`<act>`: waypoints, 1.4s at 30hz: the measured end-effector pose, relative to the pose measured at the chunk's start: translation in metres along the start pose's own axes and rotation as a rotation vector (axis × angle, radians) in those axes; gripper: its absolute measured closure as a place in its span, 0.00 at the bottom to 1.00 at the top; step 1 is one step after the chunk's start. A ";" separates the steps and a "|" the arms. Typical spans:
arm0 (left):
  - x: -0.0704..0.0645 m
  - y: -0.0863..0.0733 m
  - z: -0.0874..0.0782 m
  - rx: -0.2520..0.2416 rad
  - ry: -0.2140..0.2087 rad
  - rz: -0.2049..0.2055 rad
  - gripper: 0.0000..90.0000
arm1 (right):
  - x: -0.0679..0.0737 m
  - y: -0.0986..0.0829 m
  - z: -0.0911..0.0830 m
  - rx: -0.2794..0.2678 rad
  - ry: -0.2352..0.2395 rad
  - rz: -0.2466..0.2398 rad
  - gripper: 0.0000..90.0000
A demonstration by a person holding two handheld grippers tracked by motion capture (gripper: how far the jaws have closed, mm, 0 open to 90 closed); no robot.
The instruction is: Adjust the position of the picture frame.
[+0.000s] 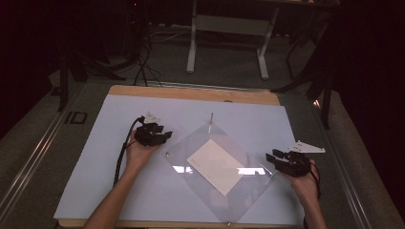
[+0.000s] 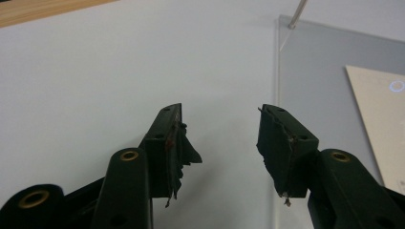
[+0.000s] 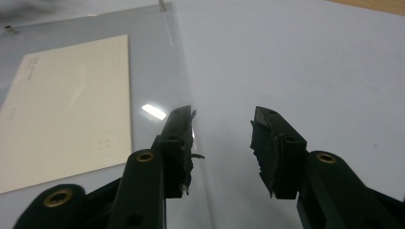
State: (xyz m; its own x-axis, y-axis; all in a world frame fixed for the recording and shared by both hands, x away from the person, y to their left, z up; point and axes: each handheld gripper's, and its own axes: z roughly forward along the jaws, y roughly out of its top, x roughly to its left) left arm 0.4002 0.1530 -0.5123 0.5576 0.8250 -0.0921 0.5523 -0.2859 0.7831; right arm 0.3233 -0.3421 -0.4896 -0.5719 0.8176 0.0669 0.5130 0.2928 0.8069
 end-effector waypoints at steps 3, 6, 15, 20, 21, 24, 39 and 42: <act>-0.003 0.002 0.004 0.006 -0.005 0.004 0.57 | 0.002 0.000 -0.002 -0.001 0.009 0.001 0.65; -0.007 0.006 0.010 0.011 -0.012 0.024 0.57 | 0.006 -0.004 -0.007 0.003 0.018 -0.007 0.64; -0.011 0.016 0.023 0.000 -0.040 0.011 0.60 | 0.008 -0.024 -0.013 0.035 0.034 0.004 0.66; -0.013 0.022 0.032 -0.001 -0.056 0.012 0.61 | 0.008 -0.034 -0.010 0.069 0.049 0.011 0.75; -0.014 0.024 0.036 0.002 -0.066 0.004 0.61 | 0.008 -0.037 -0.008 0.082 0.058 0.007 0.78; -0.014 0.026 0.040 -0.003 -0.076 -0.004 0.63 | 0.009 -0.039 -0.007 0.094 0.056 0.001 0.82; -0.023 0.049 0.072 0.001 -0.119 0.048 0.64 | 0.016 -0.040 -0.005 0.099 0.026 -0.054 0.94; -0.025 0.055 0.077 -0.010 -0.127 0.068 0.64 | 0.016 -0.040 -0.005 0.097 0.024 -0.055 0.94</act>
State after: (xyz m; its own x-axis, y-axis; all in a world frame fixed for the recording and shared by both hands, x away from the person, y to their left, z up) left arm 0.4644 0.0789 -0.5139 0.6677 0.7354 -0.1155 0.5049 -0.3333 0.7963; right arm 0.2899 -0.3431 -0.5181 -0.6154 0.7873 0.0391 0.5391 0.3842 0.7495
